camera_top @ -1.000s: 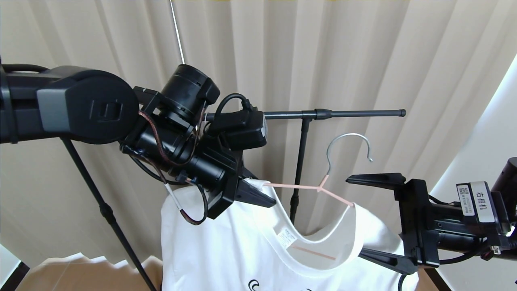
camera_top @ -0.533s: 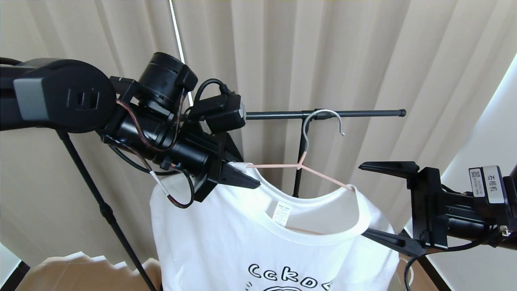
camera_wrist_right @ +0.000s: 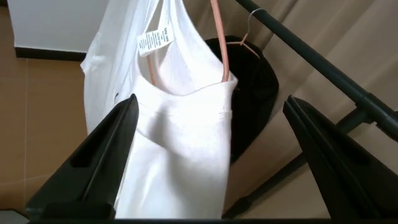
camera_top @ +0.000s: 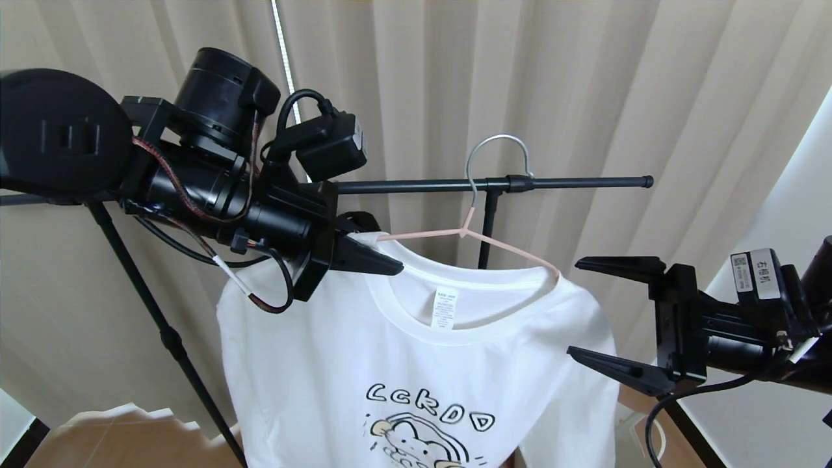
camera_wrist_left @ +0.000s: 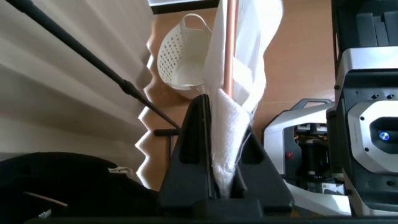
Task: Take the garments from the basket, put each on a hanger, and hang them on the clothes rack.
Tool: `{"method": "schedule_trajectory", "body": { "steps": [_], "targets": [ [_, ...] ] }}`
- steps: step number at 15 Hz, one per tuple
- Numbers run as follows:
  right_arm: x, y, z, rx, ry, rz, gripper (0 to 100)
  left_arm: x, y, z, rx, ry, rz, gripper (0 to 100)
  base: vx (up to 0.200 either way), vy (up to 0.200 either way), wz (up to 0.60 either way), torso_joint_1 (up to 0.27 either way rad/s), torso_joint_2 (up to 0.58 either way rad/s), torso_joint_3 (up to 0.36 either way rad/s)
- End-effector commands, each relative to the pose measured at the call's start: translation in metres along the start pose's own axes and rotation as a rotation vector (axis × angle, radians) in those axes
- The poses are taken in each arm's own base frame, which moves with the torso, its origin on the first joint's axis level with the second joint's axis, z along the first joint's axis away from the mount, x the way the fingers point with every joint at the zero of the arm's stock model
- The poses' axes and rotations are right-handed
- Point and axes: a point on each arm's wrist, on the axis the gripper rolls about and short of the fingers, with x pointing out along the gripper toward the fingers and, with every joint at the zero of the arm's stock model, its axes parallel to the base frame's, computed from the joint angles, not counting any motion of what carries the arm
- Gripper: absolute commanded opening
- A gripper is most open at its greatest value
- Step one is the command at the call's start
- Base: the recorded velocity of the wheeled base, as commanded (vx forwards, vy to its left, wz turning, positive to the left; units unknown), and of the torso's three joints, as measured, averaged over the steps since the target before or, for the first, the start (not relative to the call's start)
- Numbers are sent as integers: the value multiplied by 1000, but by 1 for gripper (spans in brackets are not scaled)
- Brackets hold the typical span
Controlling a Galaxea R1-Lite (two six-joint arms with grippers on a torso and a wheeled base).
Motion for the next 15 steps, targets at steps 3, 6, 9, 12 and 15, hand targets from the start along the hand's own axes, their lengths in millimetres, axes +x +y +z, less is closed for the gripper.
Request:
{"method": "schedule_trajectory", "body": {
  "steps": [3,6,9,12,15],
  "targets": [
    [5,-5,-10,25,18,4,100,-11,-5,6,10,-17,22,0,0,0,0,0,0,0],
    [-3,-18,-10,50,21,-46,100,-19,-11,9,-23,-26,30,0,0,0,0,0,0,0],
    [-7,-27,-4,135,6,-81,100,-31,-18,12,-52,-36,50,0,0,0,0,0,0,0],
    [-13,-35,-4,225,5,-120,100,-35,-20,13,-107,-40,62,0,0,0,0,0,0,0],
    [-25,-37,-9,341,13,-164,100,-32,-18,11,-154,-13,129,0,0,0,0,0,0,0]
  ]
}}
